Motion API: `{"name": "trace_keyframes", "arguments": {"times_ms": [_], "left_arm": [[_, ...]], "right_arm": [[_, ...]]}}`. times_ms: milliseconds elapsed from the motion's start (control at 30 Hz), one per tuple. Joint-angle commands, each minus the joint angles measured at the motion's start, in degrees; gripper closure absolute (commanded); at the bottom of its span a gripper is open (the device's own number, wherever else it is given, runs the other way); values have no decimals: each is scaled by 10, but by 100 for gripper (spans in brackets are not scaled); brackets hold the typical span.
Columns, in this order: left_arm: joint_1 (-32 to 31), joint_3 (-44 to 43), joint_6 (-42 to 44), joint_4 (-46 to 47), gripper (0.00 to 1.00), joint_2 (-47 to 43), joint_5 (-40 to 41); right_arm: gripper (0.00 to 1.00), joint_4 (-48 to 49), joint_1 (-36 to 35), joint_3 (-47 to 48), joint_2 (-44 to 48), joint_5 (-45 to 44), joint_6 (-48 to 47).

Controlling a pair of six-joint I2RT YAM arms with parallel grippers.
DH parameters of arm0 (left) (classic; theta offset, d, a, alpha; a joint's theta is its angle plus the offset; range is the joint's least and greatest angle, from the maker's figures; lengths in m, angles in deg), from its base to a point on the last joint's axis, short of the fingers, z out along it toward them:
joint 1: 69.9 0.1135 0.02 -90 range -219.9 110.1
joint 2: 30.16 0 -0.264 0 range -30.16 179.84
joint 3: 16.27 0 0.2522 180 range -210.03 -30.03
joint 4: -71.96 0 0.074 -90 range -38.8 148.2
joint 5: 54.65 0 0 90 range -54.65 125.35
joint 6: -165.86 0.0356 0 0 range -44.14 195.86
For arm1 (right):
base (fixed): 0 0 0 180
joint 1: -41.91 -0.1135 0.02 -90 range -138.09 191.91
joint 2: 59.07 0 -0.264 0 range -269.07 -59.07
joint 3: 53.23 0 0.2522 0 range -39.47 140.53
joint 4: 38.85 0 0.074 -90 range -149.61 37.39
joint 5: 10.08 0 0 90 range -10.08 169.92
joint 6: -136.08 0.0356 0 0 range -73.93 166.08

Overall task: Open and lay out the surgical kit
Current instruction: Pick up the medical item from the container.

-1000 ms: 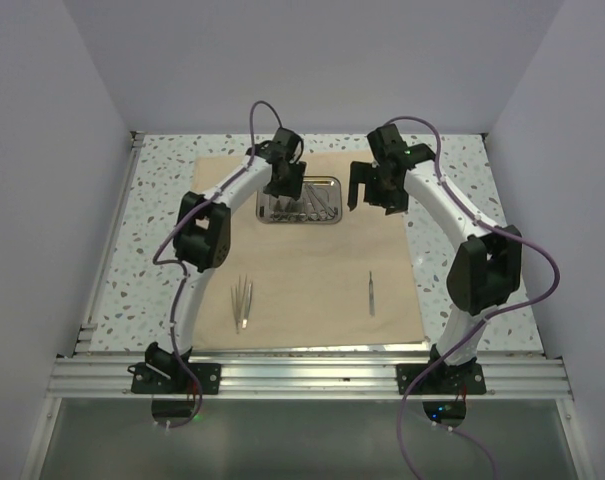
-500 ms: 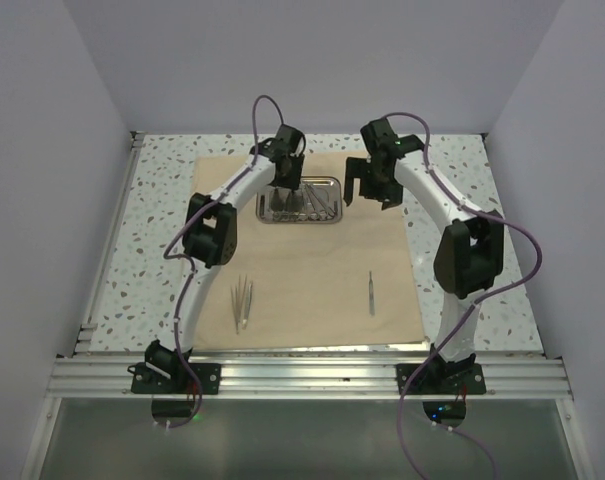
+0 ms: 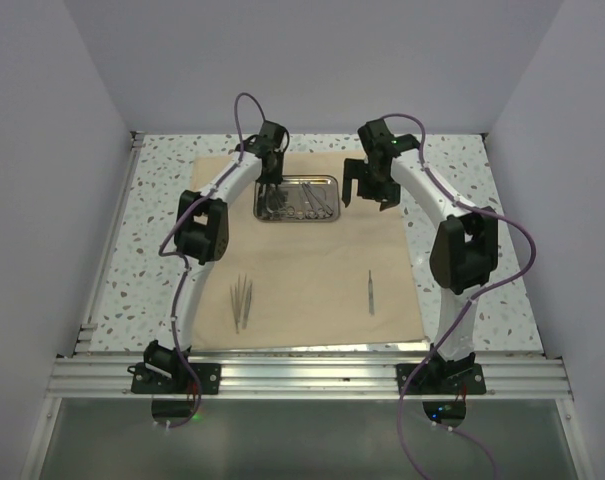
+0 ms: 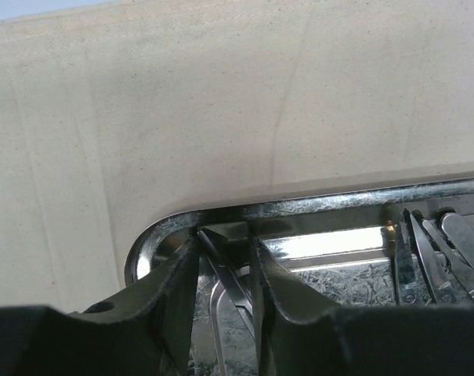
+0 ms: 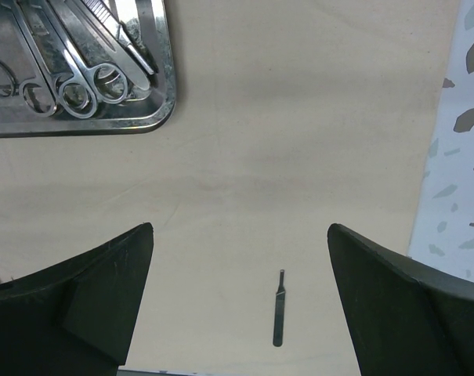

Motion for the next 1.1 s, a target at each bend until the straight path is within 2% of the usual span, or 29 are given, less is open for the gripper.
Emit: {"name": "trace_keyframes", "arguments": {"times_ms": [0, 133, 233, 267, 300, 333, 533, 733, 900, 1067], "left_arm": [[1, 33, -5, -52, 67, 39, -33], [-5, 33, -7, -52, 72, 44, -48], [-8, 29, -9, -51, 80, 51, -58], [-8, 27, -10, -51, 83, 57, -59], [-8, 24, -10, -52, 95, 59, -60], [-8, 21, -10, -53, 100, 63, -61], [-6, 3, -15, -50, 100, 53, -81], [0, -13, -52, -44, 100, -19, -92], [2, 29, -88, -15, 100, -93, -92], [2, 6, -113, -53, 100, -126, -103]], "right_arm": [[4, -9, 6, 23, -1, 5, -9], [4, -7, 10, 17, -1, 9, -9], [4, -5, 10, 9, 2, 12, -8], [4, -5, 11, 7, 3, 12, -8], [4, -4, 12, 5, 3, 14, -8], [4, -2, 13, 4, 3, 15, -9], [4, -1, 13, 6, 9, 19, -7], [4, 13, 14, -5, 32, 29, -3], [4, 29, 13, -32, 65, 35, 3], [4, 49, 14, -68, 111, 35, 9]]}}
